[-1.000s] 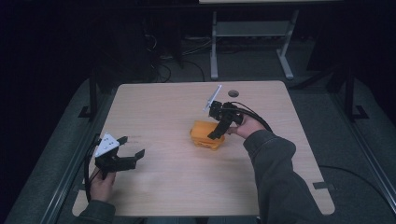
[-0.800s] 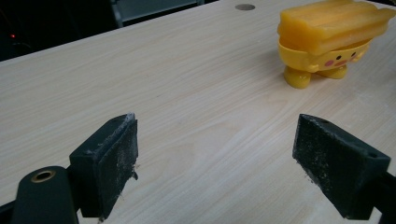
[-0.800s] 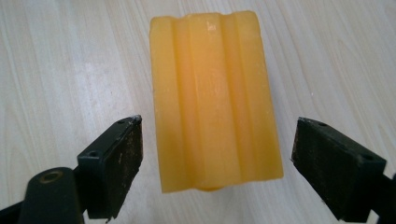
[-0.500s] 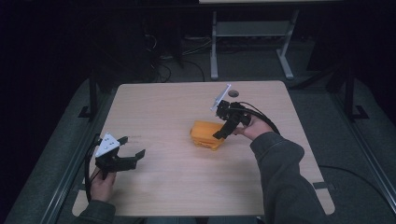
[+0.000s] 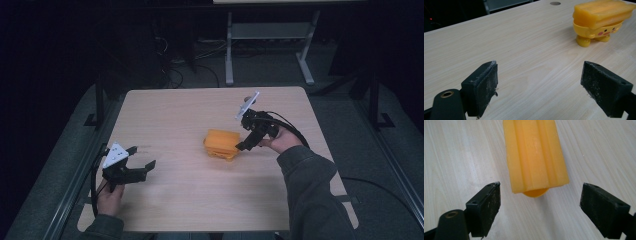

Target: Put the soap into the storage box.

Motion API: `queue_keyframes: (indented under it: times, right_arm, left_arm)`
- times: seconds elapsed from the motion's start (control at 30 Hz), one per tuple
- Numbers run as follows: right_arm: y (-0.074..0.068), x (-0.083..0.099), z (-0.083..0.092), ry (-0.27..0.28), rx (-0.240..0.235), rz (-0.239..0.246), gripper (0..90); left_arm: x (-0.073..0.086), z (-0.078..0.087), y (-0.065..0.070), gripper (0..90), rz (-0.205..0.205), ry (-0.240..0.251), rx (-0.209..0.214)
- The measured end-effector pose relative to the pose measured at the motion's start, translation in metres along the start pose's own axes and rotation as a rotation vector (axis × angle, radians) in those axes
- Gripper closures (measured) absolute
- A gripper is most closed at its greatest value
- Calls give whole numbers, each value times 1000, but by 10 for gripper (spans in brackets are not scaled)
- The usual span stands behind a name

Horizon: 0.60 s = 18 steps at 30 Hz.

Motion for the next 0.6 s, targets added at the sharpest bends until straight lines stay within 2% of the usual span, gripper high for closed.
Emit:
queue_keyframes:
  times: [0.6]
  right_arm:
    - [-6, 27, 6, 13, 3, -45, 163]
  left_arm:
    - [0, -1, 1, 134, -3, -5, -1]
Point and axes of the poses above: each handheld gripper's, and its own axes: z roughly backward along the jaws, x roughly out of its underside, y roughly to its right, the point moved 5 cm from there along -z, roughly forward along the jaws, and after that the axes turned 8 degrees about z, right-handed, at the moved point
